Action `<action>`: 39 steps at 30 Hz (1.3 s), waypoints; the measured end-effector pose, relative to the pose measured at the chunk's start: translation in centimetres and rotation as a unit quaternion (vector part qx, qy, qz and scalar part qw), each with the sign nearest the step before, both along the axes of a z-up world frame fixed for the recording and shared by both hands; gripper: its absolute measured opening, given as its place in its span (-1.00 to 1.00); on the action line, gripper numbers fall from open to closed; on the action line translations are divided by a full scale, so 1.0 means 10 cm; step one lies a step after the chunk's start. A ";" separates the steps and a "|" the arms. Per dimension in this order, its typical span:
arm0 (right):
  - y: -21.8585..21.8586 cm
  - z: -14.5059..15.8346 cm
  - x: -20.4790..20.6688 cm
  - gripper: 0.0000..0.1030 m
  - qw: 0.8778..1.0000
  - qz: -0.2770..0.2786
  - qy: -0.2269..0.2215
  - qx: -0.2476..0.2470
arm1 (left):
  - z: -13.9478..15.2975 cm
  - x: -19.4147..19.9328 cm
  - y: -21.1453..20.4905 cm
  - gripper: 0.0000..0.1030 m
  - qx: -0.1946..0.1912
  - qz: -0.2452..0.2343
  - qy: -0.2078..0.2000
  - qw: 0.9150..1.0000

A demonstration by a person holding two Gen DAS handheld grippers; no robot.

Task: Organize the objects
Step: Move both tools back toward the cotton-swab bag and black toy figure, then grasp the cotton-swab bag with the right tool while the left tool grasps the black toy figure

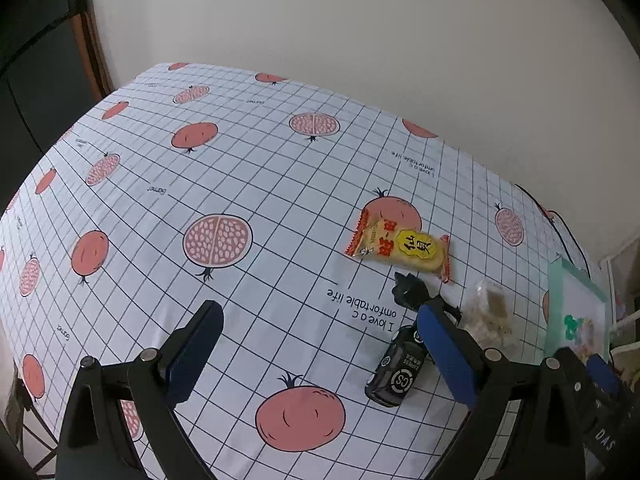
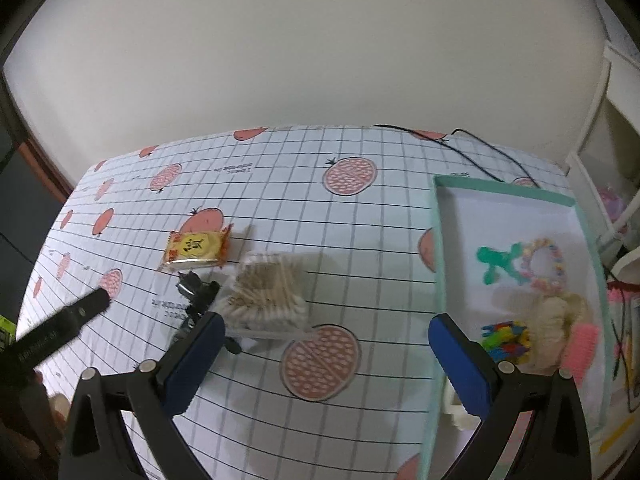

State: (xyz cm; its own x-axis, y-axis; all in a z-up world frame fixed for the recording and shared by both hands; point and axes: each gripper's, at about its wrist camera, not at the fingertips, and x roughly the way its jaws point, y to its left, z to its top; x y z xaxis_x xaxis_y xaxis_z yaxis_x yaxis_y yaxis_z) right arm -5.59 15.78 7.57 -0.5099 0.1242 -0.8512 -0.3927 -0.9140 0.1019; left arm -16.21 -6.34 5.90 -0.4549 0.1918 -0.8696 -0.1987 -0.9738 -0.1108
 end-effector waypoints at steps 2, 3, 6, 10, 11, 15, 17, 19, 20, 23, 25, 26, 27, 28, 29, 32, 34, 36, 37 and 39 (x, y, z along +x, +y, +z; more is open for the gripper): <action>0.00 -0.01 -0.05 1.00 1.000 -0.004 0.002 -0.008 | -0.05 0.00 0.00 0.90 0.001 -0.008 -0.008 1.000; 0.00 -0.01 -0.08 1.00 1.000 -0.005 0.003 -0.014 | -0.06 -0.01 0.00 0.90 0.001 -0.012 -0.011 1.000; 0.01 -0.07 -0.18 1.00 1.000 -0.008 -0.003 -0.024 | -0.15 -0.01 0.02 0.90 0.002 -0.023 -0.029 0.999; 0.00 -0.14 -0.34 1.00 0.999 -0.001 -0.013 -0.029 | -0.26 0.00 0.06 0.90 0.002 -0.035 -0.046 0.998; -0.01 -0.16 -0.37 1.00 0.999 0.001 -0.016 -0.029 | -0.28 0.00 0.07 0.90 0.001 -0.037 -0.050 0.998; -0.06 -0.29 -0.51 1.00 0.999 0.015 -0.038 -0.028 | -0.37 0.00 0.13 0.90 -0.001 -0.052 -0.065 0.997; -0.08 -0.34 -0.55 1.00 0.998 0.018 -0.044 -0.030 | -0.43 0.00 0.16 0.90 -0.004 -0.058 -0.074 0.996; -0.10 -0.38 -0.59 1.00 0.998 0.025 -0.047 -0.037 | -0.46 0.01 0.18 0.90 -0.005 -0.064 -0.079 0.995; -0.11 -0.40 -0.61 1.00 0.998 0.028 -0.049 -0.038 | -0.47 0.02 0.19 0.90 -0.005 -0.070 -0.080 0.994; -0.17 -0.47 -0.68 1.00 0.997 0.039 -0.059 -0.033 | -0.49 0.05 0.24 0.90 -0.011 -0.085 -0.082 0.993; -0.20 -0.52 -0.71 1.00 0.996 0.044 -0.065 -0.033 | -0.51 0.06 0.25 0.90 -0.014 -0.090 -0.083 0.992; -0.20 -0.53 -0.72 1.00 0.996 0.045 -0.067 -0.033 | -0.52 0.07 0.27 0.90 -0.014 -0.093 -0.085 0.992; -0.21 -0.55 -0.73 1.00 0.996 0.048 -0.069 -0.034 | -0.53 0.07 0.27 0.90 -0.014 -0.095 -0.086 0.992; -0.23 -0.58 -0.73 1.00 0.996 0.049 -0.072 -0.033 | -0.54 0.07 0.28 0.90 -0.014 -0.096 -0.088 0.991; -0.23 -0.60 -0.74 1.00 0.995 0.050 -0.074 -0.032 | -0.55 0.08 0.28 0.89 -0.015 -0.097 -0.090 0.991; -0.24 -0.66 -0.75 1.00 0.995 0.052 -0.080 -0.031 | -0.59 0.09 0.30 0.89 -0.023 -0.094 -0.093 0.991; -0.23 -0.68 -0.75 1.00 0.995 0.051 -0.082 -0.029 | -0.61 0.09 0.30 0.89 -0.023 -0.093 -0.095 0.991; -0.21 -0.69 -0.73 1.00 0.995 0.048 -0.083 -0.027 | -0.62 0.11 0.31 0.89 -0.026 -0.094 -0.095 0.991; -0.19 -0.70 -0.72 1.00 0.995 0.045 -0.083 -0.028 | -0.62 0.11 0.32 0.89 -0.026 -0.095 -0.095 0.991; -0.17 -0.72 -0.72 1.00 0.995 0.043 -0.084 -0.029 | -0.63 0.13 0.35 0.89 -0.025 -0.101 -0.096 0.990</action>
